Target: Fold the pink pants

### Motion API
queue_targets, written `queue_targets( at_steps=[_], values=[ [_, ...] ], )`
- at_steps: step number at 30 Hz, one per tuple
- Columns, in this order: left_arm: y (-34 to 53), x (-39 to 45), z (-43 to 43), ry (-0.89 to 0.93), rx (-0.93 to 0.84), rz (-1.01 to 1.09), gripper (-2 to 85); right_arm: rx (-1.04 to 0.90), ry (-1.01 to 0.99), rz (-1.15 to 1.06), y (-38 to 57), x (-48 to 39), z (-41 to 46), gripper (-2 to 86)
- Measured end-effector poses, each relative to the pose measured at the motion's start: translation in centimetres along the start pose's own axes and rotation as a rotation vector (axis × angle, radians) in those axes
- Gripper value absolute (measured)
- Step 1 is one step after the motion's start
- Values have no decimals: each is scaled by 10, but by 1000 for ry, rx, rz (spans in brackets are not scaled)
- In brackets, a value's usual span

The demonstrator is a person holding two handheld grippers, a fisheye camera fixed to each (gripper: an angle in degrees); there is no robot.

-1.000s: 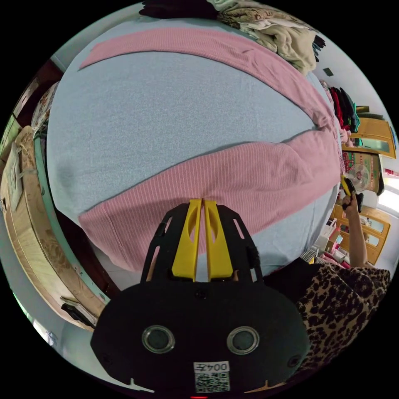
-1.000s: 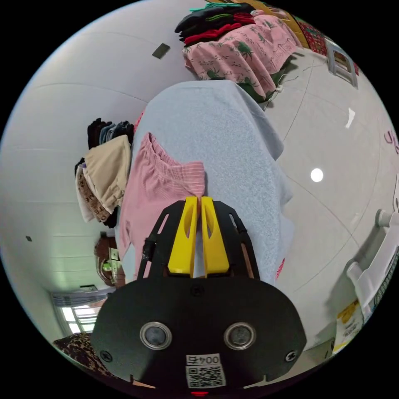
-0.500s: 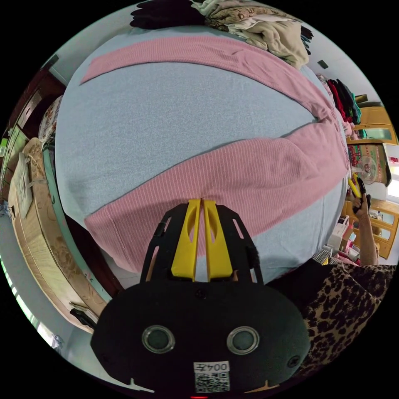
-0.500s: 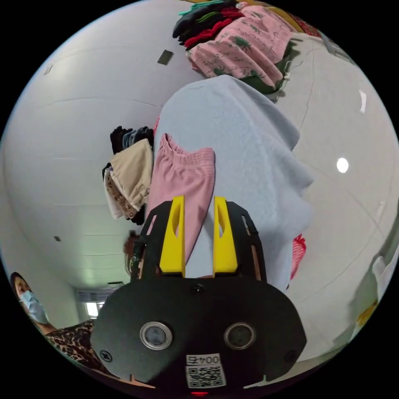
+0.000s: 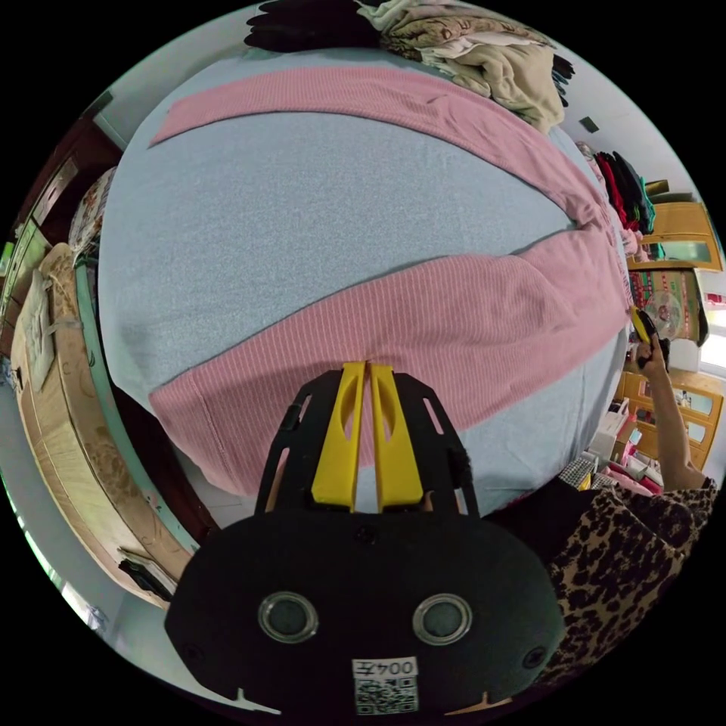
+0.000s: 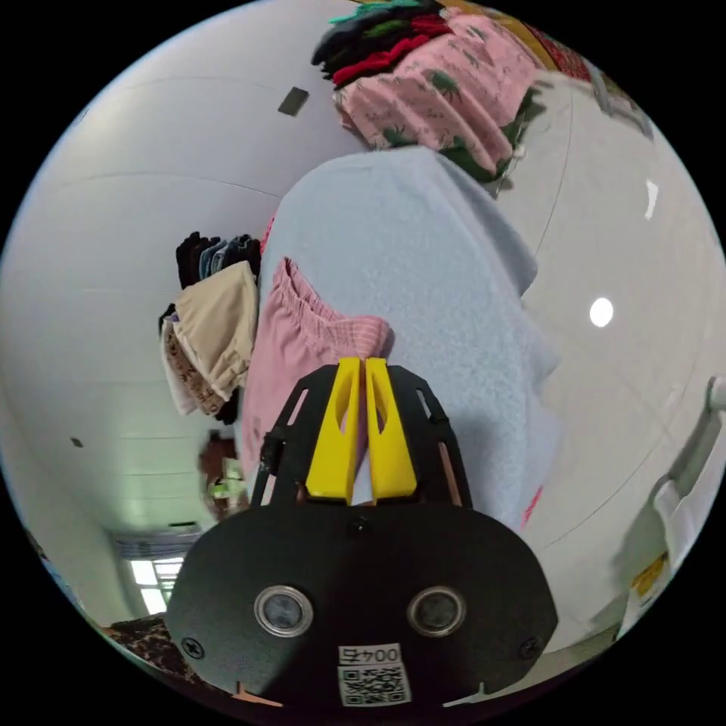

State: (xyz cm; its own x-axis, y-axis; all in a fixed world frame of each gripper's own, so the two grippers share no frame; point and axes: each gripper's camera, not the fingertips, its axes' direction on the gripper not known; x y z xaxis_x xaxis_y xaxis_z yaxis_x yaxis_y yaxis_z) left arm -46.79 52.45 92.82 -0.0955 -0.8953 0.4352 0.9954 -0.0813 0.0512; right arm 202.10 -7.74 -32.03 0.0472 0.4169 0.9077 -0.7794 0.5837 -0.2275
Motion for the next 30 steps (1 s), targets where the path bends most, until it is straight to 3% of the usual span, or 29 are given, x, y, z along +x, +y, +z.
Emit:
queue_targets(
  at_steps=[3, 6, 9, 16, 21, 30],
  values=[
    [0, -1, 3, 7, -3, -15, 15, -34, 138, -74, -7, -17, 0, 9],
    [0, -1, 5, 3, -7, -6, 14, -141, 50, 15, -14, 3, 11, 42],
    [-1, -2, 8, 9, -13, -16, 14, -35, 15, 40, -17, 6, -8, 102],
    [-1, 3, 13, -28, -13, -13, 14, 203, -63, -75, -53, -27, -22, 103],
    [2, 1, 17, -17, -1, -31, 14, -57, -214, -221, -105, -71, 52, 132],
    [8, 2, 24, -31, 28, -58, 14, -240, -234, -262, -141, -96, 153, 136]
  ],
)
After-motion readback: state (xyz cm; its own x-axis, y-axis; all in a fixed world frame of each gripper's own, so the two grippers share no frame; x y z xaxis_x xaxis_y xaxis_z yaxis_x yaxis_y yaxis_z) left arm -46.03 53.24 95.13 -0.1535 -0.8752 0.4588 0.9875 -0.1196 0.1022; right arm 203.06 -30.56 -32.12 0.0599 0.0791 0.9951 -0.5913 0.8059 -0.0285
